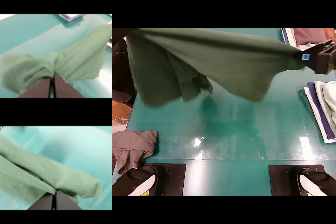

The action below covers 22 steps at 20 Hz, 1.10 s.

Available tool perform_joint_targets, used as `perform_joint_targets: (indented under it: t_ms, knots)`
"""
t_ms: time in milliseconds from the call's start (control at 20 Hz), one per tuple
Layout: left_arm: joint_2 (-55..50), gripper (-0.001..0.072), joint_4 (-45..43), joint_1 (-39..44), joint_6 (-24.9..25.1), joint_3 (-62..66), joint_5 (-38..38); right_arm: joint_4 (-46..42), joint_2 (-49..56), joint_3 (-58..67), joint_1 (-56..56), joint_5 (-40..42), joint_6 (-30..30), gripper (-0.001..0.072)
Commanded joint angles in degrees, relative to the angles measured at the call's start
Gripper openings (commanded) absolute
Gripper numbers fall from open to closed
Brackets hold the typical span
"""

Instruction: Fold the shirts.

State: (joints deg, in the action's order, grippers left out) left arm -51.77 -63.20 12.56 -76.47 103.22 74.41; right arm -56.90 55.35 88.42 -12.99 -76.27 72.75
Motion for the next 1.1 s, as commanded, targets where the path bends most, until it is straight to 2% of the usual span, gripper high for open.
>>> perform_joint_targets:
  t_ms: [0,150,300,500,650,700,750,800,1050]
  knots:
    - [-1.42,0.0027,0.83,-0.04,0.02,-2.71,4.09,-1.62,1.86,1.86,-0.07,-6.27,1.31,0.0015]
    - [-4.13,0.0028,0.90,-0.04,0.57,-15.37,4.57,-1.66,4.50,-6.19,-2.82,-8.20,1.79,0.0015]
    - [-7.80,0.0028,1.11,-0.04,3.52,-30.71,2.32,-1.64,6.16,-17.07,-5.27,-6.34,1.79,0.0015]
    - [-12.22,0.0028,1.60,-0.04,4.98,-47.10,-11.10,-1.07,7.96,-27.08,-6.60,-2.03,1.79,0.0014]
    - [-14.29,0.0030,1.75,-0.04,4.87,-49.51,-16.22,-1.16,7.91,-31.06,-6.54,-0.17,1.86,0.0015]
    - [-14.23,0.0143,1.73,-0.04,4.87,-49.27,-16.74,-1.16,7.91,-31.56,-6.54,-0.22,1.86,0.0015]
    - [-14.23,0.0411,1.73,-0.07,4.87,-48.41,-16.35,-1.22,7.91,-31.69,-6.54,-0.24,1.86,0.0015]
    - [-14.21,0.0540,1.62,-0.24,4.87,-46.75,-14.99,-1.20,7.89,-31.63,-6.54,-0.15,1.86,0.0015]
    - [-12.44,0.0538,0.57,-7.32,4.85,-34.42,-0.22,-1.20,7.89,-31.63,-6.54,-0.44,1.84,0.0015]
